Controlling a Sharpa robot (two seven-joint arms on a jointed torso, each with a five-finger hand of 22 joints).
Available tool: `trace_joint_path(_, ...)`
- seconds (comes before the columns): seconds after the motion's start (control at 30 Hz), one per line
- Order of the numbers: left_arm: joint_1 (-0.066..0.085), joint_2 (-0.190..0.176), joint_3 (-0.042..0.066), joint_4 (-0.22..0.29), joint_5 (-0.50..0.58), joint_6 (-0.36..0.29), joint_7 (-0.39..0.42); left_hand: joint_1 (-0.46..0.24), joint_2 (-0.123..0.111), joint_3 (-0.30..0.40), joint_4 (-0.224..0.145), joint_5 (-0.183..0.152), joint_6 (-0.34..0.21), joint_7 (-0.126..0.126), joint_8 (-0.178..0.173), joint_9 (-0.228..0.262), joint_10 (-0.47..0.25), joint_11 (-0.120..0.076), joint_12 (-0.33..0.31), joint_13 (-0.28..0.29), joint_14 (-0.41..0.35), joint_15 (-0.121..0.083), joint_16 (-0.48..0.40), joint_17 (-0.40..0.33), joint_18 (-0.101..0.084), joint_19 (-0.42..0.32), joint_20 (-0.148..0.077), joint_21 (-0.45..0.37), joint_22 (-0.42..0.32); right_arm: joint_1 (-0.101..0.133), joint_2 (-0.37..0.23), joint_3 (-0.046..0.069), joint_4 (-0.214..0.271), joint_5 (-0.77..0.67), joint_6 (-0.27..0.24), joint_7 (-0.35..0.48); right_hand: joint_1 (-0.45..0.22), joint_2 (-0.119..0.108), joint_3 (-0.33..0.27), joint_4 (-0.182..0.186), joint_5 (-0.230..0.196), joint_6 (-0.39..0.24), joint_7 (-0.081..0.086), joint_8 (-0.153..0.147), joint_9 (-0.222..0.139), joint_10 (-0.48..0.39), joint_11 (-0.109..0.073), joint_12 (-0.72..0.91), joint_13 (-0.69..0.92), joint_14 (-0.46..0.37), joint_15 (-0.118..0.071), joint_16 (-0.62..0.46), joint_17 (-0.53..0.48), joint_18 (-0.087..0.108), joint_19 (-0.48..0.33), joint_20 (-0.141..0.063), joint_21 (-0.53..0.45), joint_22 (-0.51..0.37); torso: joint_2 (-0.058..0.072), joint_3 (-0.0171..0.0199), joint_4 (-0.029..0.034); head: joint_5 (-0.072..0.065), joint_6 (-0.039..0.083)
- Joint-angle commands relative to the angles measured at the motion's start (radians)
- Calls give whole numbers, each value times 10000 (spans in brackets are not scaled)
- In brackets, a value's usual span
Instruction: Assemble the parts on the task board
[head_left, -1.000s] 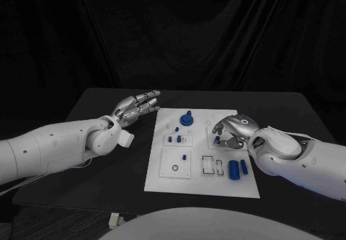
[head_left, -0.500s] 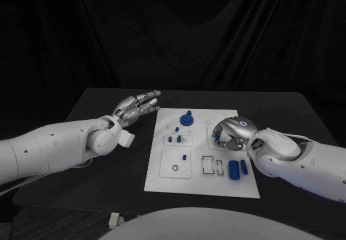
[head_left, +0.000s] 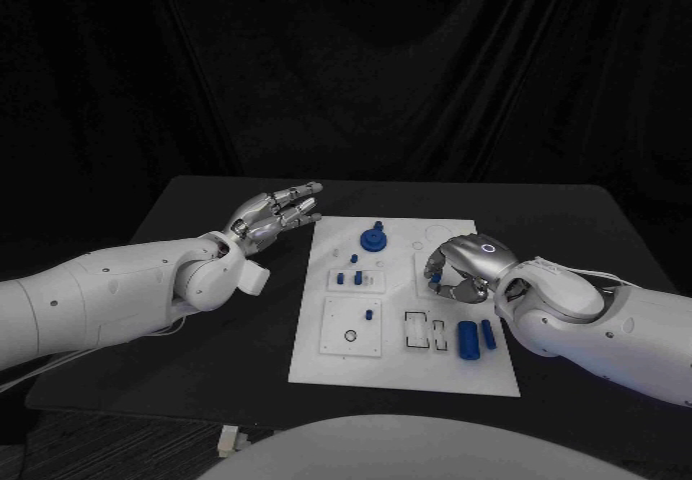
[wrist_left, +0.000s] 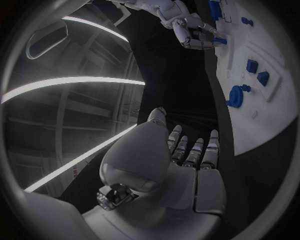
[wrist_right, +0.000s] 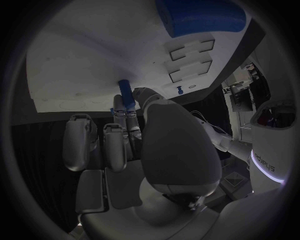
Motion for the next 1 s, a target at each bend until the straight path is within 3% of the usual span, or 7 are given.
trace_joint_path(0.03,-19,15,11,11,63,141,107,89,26,23,-46,68,18,43,46,15,-10,78,-15,12,57,-2,22,12,-184,66,-12,43,14,-24,-90,3,179,39,-244,55,124,-21,63,-34,-77,60,10,64,31,91,-11,26,22,498,-106,-67,210,-114,6,-83,-75,1864,-1,0,-2,68,-2)
trace_joint_path(0.2,-22,-2,11,13,63,136,90,96,31,27,-45,69,26,57,49,16,-9,78,-10,12,64,1,28,13,-193,77,-13,47,19,31,-311,5,488,43,-297,8,159,-11,102,-88,-145,95,-4,86,74,142,-30,33,30,494,-124,-75,195,-114,3,-100,-76,1864,0,1,-4,113,-2)
trace_joint_path(0.33,-24,-14,11,10,63,129,84,96,31,27,-45,69,26,57,49,16,-9,78,-10,12,64,1,28,13,-193,77,-13,47,19,242,-483,6,795,105,-313,-35,185,1,129,-125,-181,133,-16,109,106,179,-44,39,36,489,-135,-85,175,-112,-1,-111,-83,1861,0,-1,-2,121,-2)
trace_joint_path(0.73,-26,10,11,-10,63,129,60,117,34,30,-40,77,233,139,89,42,-7,84,-15,12,70,5,41,14,-236,112,-14,54,3,1348,-866,6,2006,639,-189,-249,277,81,223,-240,-297,237,-56,171,209,298,-96,52,54,483,-179,-101,150,-107,-16,-150,-105,1855,-5,-1,0,131,-2)
trace_joint_path(1.0,-28,45,11,-17,63,124,53,117,34,30,-40,77,233,139,89,42,-7,84,-15,12,70,5,41,14,-236,112,-14,54,3,1533,-336,6,2444,655,279,-308,328,139,276,-294,-329,235,-55,172,246,308,-100,35,55,469,-188,-122,108,-97,-42,-164,-153,1841,-4,-2,2,191,-2)
